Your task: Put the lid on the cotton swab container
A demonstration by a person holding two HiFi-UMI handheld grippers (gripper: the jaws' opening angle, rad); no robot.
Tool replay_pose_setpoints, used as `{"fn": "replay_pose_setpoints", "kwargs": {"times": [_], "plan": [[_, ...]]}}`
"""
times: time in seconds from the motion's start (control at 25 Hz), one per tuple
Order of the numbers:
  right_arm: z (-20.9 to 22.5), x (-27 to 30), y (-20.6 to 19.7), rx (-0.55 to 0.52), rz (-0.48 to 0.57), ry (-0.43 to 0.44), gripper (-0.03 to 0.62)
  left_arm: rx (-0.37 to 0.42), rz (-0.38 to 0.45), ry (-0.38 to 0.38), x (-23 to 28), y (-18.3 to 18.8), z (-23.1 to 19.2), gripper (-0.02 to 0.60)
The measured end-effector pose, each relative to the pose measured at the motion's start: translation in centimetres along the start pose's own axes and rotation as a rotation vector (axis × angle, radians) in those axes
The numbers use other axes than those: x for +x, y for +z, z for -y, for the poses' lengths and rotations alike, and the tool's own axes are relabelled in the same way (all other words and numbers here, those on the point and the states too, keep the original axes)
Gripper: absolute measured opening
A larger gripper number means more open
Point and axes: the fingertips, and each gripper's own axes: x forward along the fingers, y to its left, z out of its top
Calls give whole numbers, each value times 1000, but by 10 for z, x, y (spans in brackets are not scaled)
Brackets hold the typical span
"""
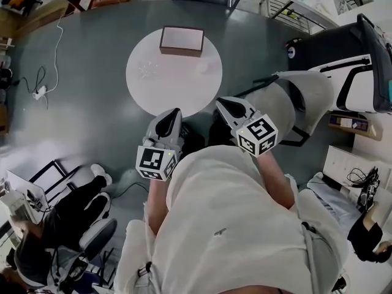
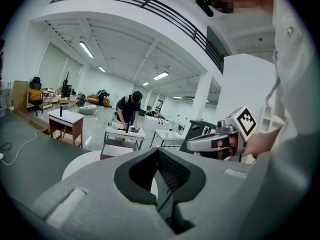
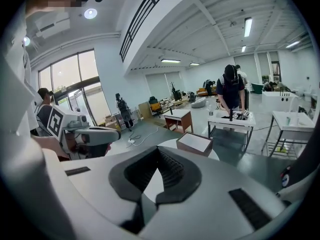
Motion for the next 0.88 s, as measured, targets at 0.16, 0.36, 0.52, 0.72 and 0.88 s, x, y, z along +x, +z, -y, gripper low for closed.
{"fn": "replay_pose_setpoints", "kwargs": {"times": [0.16, 0.36, 0.52, 0.72, 0.88], "plan": [[26, 6, 6, 4, -7, 5, 6, -10, -2, 15, 21, 5, -3, 9], [60, 24, 15, -16, -39, 71, 6, -27, 16, 88, 51, 20, -4, 9], [83, 51, 30, -102, -82, 144, 6, -74, 50, 168, 71, 36, -13, 9], [116, 81, 33, -213, -148, 234, 6, -98, 70, 250, 103, 46, -16, 9], [132, 100, 15, -283, -224, 320, 6, -136, 65, 341, 118, 41, -14, 9]]}}
